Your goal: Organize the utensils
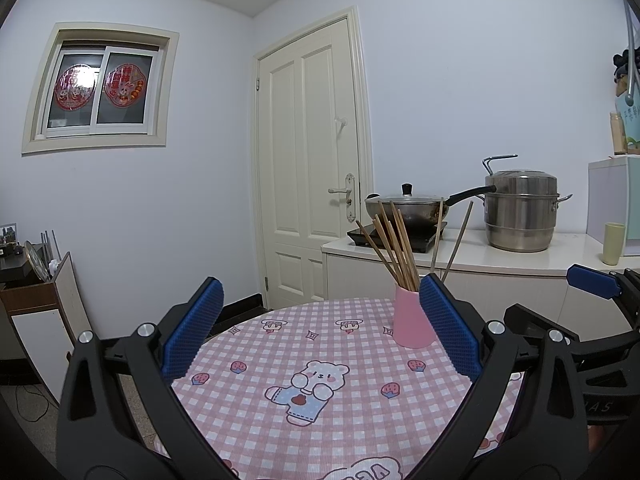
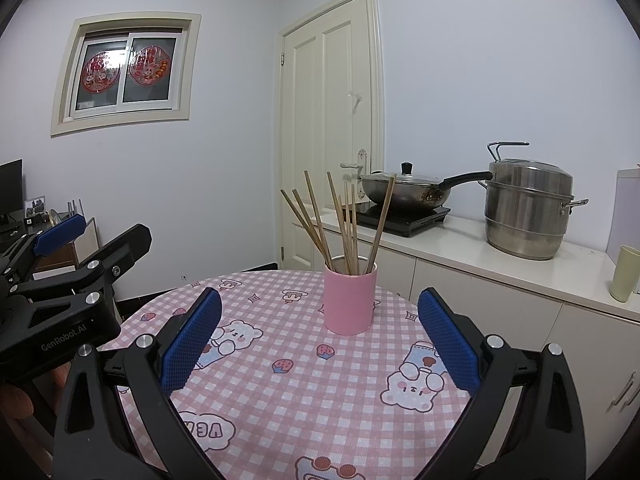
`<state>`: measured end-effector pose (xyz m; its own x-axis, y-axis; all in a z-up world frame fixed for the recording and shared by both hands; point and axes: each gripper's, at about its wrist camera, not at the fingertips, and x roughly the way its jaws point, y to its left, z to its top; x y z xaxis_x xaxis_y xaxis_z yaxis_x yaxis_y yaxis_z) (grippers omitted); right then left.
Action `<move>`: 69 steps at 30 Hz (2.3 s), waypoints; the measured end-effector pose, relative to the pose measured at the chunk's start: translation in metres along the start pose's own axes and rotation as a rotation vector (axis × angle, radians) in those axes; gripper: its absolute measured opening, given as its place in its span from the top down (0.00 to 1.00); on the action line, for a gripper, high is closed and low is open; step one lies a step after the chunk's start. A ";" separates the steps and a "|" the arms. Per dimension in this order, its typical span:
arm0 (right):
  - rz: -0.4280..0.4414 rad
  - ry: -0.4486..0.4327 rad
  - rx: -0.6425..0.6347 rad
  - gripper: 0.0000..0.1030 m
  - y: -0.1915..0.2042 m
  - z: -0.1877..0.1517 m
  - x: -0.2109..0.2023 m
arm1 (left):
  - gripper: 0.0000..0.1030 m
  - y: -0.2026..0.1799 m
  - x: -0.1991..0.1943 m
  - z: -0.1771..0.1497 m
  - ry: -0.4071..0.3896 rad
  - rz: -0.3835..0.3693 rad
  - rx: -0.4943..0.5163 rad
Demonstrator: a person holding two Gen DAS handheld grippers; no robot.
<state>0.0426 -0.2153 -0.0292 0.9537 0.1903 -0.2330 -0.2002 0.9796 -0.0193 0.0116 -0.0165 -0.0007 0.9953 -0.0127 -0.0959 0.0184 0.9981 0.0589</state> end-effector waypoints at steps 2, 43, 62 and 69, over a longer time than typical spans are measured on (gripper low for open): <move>0.000 0.001 0.000 0.08 0.000 0.000 0.000 | 0.06 -0.001 0.000 -0.001 0.002 0.000 0.002; 0.000 0.004 -0.003 0.08 0.000 -0.001 0.002 | 0.06 0.000 0.003 -0.002 0.006 0.007 0.002; 0.001 0.008 -0.002 0.08 -0.002 -0.001 0.004 | 0.06 -0.001 0.005 -0.002 0.015 0.009 0.002; 0.000 0.015 -0.004 0.08 -0.001 -0.003 0.008 | 0.06 -0.001 0.006 -0.005 0.028 0.011 0.002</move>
<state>0.0499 -0.2148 -0.0338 0.9501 0.1897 -0.2476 -0.2014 0.9792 -0.0227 0.0172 -0.0175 -0.0059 0.9924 -0.0004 -0.1227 0.0081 0.9980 0.0622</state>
